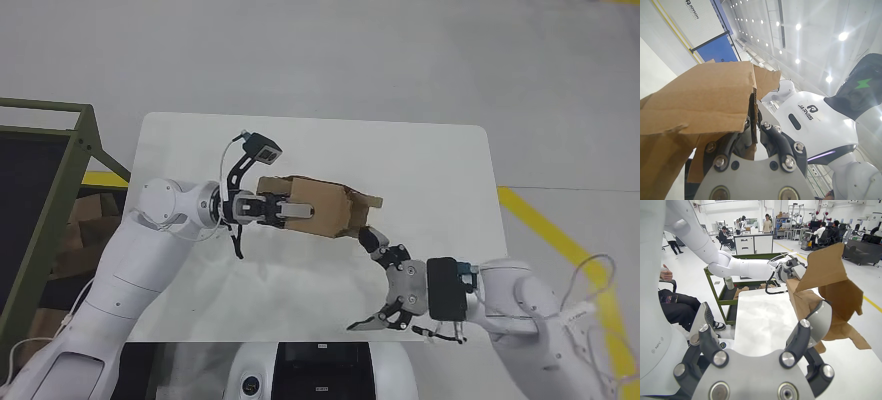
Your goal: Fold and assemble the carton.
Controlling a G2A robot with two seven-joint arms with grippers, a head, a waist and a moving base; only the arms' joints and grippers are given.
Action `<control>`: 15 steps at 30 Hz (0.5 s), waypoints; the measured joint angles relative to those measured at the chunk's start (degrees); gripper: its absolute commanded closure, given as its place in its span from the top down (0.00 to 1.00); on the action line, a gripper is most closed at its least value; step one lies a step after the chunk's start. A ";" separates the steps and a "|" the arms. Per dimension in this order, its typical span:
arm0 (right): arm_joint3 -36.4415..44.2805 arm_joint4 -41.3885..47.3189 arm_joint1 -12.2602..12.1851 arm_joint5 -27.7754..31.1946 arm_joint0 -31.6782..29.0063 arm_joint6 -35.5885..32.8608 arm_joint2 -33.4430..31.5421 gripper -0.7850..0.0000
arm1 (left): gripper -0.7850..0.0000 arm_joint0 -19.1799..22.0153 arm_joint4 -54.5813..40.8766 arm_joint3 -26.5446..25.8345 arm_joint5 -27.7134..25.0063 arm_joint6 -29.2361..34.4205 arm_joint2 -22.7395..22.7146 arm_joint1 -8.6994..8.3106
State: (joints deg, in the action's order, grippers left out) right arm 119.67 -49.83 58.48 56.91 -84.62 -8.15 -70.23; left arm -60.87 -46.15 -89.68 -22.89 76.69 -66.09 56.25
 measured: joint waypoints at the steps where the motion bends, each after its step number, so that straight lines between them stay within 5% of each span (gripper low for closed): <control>1: -0.26 0.45 0.05 -0.34 0.65 -0.46 0.57 1.00 | 0.00 -0.01 0.05 0.01 0.07 0.11 -0.04 0.03; 15: -1.99 3.44 0.51 -3.29 5.21 -3.30 4.70 1.00 | 0.00 -0.08 0.24 0.24 0.53 1.47 -0.27 0.44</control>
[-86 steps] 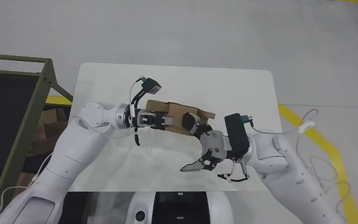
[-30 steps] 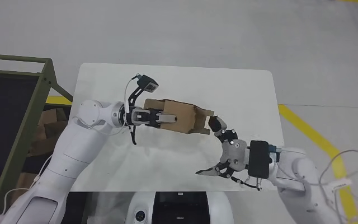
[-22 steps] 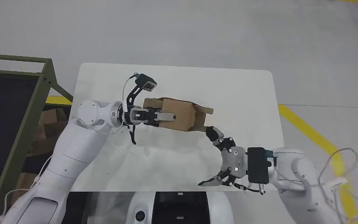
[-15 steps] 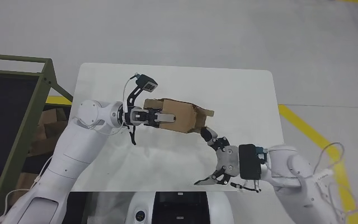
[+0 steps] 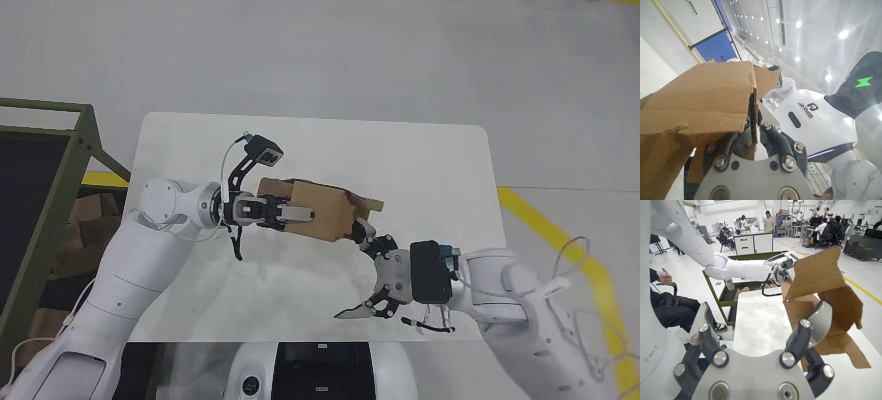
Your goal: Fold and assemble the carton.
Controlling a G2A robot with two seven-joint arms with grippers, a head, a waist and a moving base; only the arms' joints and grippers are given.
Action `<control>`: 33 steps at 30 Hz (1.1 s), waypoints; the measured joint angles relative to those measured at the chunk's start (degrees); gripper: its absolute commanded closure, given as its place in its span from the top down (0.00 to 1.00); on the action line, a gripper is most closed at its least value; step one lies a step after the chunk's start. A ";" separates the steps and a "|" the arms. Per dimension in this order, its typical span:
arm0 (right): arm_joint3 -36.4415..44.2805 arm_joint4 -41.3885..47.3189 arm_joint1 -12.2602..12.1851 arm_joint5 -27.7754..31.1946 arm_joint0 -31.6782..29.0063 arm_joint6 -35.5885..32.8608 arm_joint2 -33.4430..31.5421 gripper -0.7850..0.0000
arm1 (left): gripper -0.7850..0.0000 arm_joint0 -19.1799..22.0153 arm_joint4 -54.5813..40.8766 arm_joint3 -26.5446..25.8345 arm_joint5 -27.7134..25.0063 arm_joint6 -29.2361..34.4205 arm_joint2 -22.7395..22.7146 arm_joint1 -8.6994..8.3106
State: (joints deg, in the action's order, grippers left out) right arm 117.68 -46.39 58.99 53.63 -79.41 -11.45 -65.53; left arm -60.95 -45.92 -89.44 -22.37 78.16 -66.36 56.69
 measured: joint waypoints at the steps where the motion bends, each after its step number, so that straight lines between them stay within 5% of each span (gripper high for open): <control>1: -0.09 0.08 0.05 -0.12 0.38 -0.26 0.46 1.00 | 0.00 -0.03 0.07 -0.06 0.13 0.10 0.03 0.03; 33: -3.53 6.54 0.82 -1.38 8.60 -7.22 7.40 1.00 | 0.00 0.81 0.99 0.14 1.17 0.33 0.43 1.13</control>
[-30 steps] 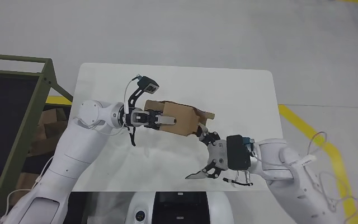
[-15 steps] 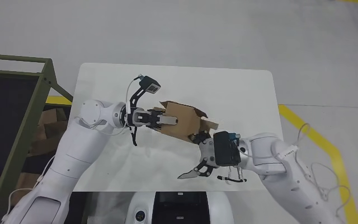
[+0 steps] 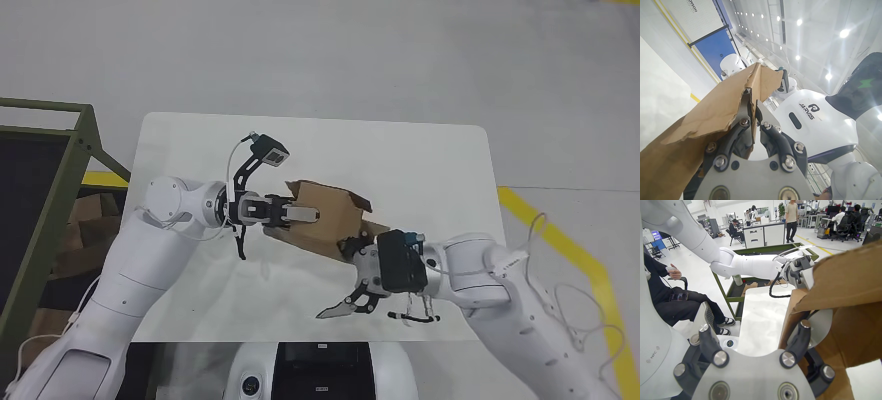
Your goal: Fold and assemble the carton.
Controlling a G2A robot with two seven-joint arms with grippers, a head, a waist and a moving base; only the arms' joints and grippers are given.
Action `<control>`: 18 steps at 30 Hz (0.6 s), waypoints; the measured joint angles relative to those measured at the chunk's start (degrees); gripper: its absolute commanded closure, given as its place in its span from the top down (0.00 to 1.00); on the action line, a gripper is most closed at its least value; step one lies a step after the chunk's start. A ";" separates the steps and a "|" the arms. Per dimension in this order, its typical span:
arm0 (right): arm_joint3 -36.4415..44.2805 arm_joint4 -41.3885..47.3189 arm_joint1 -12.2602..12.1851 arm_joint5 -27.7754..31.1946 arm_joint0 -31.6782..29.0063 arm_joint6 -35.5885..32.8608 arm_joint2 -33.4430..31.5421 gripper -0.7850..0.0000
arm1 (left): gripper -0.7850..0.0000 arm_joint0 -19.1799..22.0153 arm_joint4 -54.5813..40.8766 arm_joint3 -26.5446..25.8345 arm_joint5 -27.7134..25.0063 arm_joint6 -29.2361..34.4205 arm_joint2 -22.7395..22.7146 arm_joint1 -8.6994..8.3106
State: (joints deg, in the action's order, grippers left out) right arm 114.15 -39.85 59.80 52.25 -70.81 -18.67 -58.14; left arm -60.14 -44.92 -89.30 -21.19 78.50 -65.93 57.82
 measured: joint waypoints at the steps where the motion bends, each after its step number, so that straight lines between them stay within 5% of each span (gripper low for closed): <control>1: 0.04 -0.13 -0.01 -0.02 -0.08 0.19 -0.11 1.00 | 0.00 0.01 0.00 0.06 0.06 0.14 -0.01 0.03; 18: 3.27 -4.50 -0.91 -0.53 -5.93 7.28 -7.21 1.00 | 0.00 -0.18 0.41 0.56 0.87 2.19 -0.57 0.22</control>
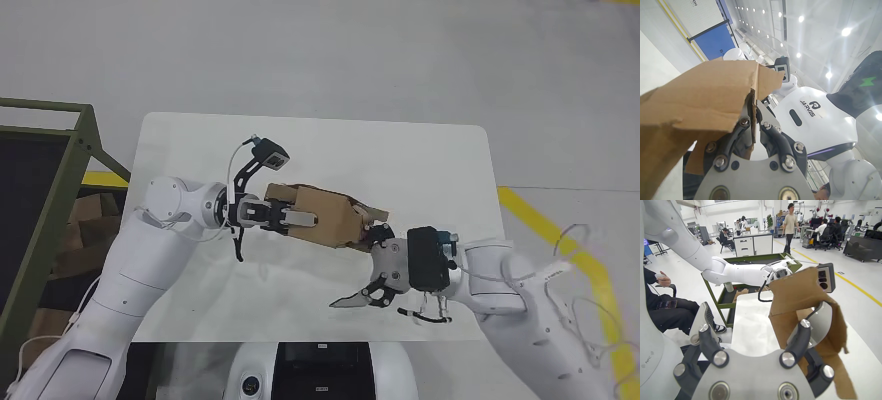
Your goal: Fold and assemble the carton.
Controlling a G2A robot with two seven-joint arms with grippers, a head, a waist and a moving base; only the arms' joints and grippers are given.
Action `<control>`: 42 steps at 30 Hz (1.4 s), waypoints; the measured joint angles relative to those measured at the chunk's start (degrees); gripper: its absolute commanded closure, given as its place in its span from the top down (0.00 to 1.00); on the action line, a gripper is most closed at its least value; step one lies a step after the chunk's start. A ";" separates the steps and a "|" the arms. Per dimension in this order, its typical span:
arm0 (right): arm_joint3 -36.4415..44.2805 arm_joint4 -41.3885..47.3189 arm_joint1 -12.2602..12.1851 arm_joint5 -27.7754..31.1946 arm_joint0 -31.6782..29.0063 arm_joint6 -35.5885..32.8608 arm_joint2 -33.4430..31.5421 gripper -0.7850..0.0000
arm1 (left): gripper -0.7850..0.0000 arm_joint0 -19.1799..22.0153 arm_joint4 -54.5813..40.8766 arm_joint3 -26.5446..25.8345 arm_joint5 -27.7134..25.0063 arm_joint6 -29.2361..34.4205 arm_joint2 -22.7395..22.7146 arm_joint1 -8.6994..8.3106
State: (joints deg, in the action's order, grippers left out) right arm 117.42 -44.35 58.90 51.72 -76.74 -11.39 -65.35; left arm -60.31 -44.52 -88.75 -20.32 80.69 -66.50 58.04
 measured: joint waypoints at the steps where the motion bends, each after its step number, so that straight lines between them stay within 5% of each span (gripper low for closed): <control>1: 0.52 -0.38 -0.14 0.19 -0.93 0.83 -1.08 1.00 | 0.00 -0.02 0.12 -0.03 0.07 0.01 -0.06 0.01; 15: 1.56 -2.95 -0.52 -0.77 -8.86 12.43 -9.37 1.00 | 0.00 -0.04 1.85 -0.21 1.05 1.46 0.00 0.09; 25: -1.69 1.18 -0.45 0.74 -3.70 2.38 -4.19 1.00 | 0.00 -0.07 2.19 -0.33 1.30 1.76 -0.05 0.17; 42: -2.65 7.07 -0.66 2.61 -0.64 -4.90 -0.25 1.00 | 0.00 -0.26 1.92 -0.28 0.81 1.20 -0.44 0.39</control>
State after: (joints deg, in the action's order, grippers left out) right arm 114.77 -37.28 58.24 54.33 -77.38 -16.29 -65.60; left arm -60.57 -42.60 -89.03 -19.52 81.90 -66.94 58.43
